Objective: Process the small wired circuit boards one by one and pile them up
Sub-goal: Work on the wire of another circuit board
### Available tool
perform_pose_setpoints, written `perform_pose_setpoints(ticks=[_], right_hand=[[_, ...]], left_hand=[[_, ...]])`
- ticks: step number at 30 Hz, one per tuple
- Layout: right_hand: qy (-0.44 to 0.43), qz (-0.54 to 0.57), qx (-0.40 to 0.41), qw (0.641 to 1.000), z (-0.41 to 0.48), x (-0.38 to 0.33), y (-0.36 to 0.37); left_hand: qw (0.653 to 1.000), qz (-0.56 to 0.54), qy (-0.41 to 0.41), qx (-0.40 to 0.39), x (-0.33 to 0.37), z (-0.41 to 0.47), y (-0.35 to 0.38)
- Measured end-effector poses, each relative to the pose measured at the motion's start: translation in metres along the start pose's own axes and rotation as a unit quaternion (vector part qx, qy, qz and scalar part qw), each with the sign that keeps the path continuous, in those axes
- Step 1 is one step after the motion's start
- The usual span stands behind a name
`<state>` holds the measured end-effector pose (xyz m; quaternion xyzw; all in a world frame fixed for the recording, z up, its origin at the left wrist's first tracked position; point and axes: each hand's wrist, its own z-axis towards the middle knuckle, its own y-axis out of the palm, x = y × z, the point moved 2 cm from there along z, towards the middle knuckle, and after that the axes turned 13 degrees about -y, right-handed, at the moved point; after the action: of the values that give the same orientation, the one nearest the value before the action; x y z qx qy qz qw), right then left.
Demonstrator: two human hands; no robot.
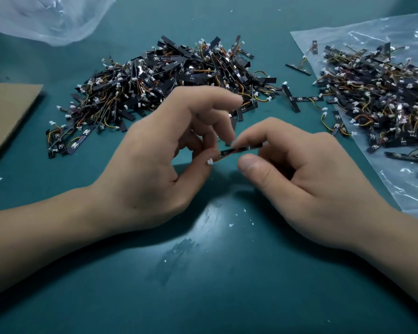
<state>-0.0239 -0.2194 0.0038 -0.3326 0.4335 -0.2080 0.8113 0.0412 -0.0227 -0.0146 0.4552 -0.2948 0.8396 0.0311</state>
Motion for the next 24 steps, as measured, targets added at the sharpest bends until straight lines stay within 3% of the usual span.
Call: perform_pose_setpoints(ticks=[5, 9, 13, 17, 24], right_hand=[[-0.003, -0.015, -0.011, 1.000, 0.000, 0.005, 0.001], [-0.017, -0.018, -0.026, 0.999, 0.000, 0.002, 0.002], [-0.011, 0.034, 0.042, 0.998, 0.000, 0.003, -0.002], [-0.030, 0.033, 0.023, 0.999, -0.001, 0.001, -0.001], [-0.060, -0.014, -0.014, 0.998, -0.002, -0.001, 0.001]], left_hand=[[0.997, 0.042, -0.054, -0.035, 0.006, -0.004, 0.004], [0.982, 0.178, -0.039, -0.056, 0.017, 0.000, -0.005], [0.966, 0.244, -0.019, -0.080, 0.025, -0.001, -0.003], [0.963, 0.250, -0.056, -0.082, 0.026, 0.000, -0.002], [0.955, 0.278, -0.024, -0.100, 0.031, -0.001, 0.001]])
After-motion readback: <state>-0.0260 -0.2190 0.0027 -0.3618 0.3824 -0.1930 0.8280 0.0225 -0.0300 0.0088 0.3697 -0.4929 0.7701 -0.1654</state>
